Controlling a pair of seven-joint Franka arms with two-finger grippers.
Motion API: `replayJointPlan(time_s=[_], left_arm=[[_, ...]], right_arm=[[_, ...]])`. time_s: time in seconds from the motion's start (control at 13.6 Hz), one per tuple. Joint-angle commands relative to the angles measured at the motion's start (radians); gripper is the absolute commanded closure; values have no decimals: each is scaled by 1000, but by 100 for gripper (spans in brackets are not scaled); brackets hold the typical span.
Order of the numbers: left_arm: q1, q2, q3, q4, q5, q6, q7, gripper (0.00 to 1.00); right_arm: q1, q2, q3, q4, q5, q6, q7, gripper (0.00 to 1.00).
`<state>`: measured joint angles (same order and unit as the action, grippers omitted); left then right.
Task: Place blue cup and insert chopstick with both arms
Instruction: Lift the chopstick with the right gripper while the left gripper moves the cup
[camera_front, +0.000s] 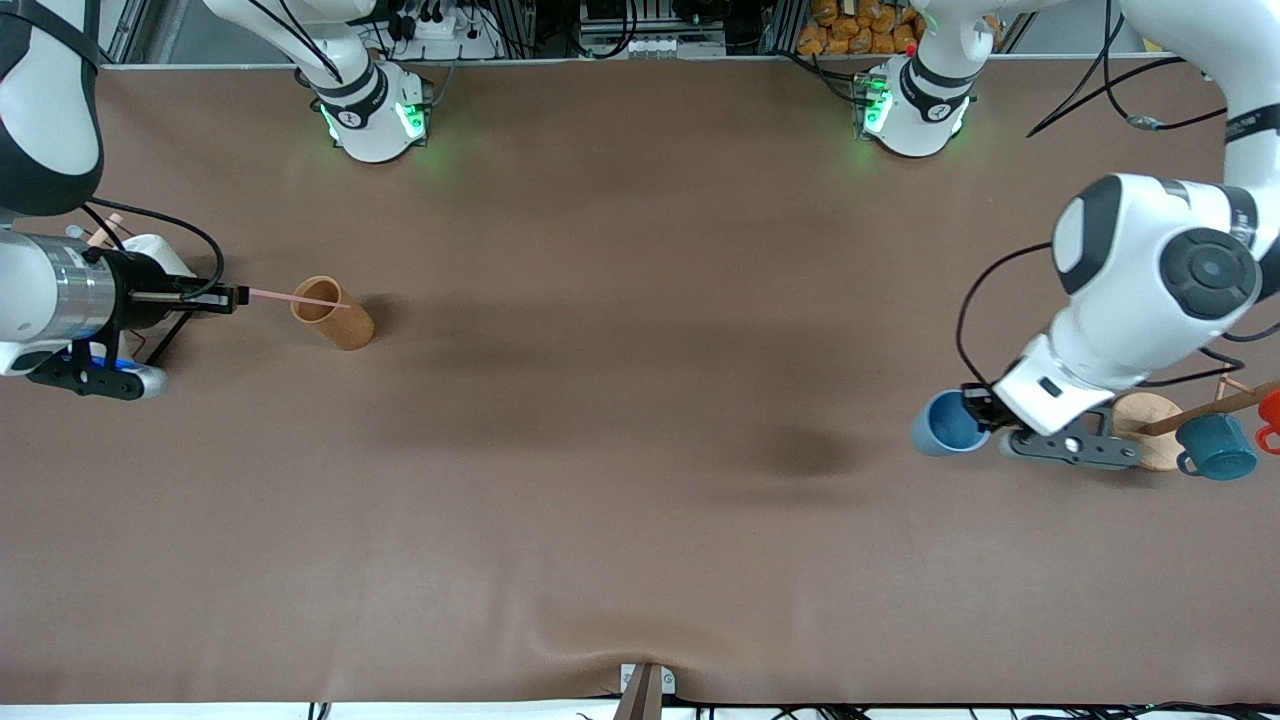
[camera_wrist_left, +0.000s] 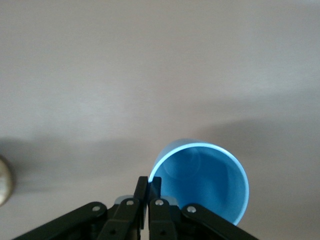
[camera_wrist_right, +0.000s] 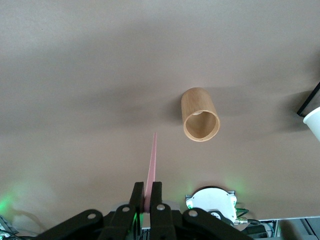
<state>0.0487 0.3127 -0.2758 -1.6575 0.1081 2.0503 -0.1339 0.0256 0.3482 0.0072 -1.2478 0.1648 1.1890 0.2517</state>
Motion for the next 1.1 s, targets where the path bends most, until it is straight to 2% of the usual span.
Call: replayJointPlan(time_s=[0.0,0.29,0.66,0.81,0.88,1.03], left_arm=[[-3,-4,-58,21,-2,-36,-79,100],[-53,35,-155,12,-4,-33,-278,100],[-277,133,-160,5,10,43,-640,100],[-346,167,-157,-23,36,124,-743,100],[-377,189,-157,-39,63,178,-816,100],[-430,244,-157,-27,151,202,-938,100]], right_arm=[[-3,2,5,7,19,-5,35,100],[-4,2,5,-4,50,-5,61,100],[-3,0,5,-10,51,-5,61,100],[-3,0,5,-12,52,-5,63,100],[-1,0,5,-12,52,-5,69,100],[1,0,7,-12,53,-5,87,100]])
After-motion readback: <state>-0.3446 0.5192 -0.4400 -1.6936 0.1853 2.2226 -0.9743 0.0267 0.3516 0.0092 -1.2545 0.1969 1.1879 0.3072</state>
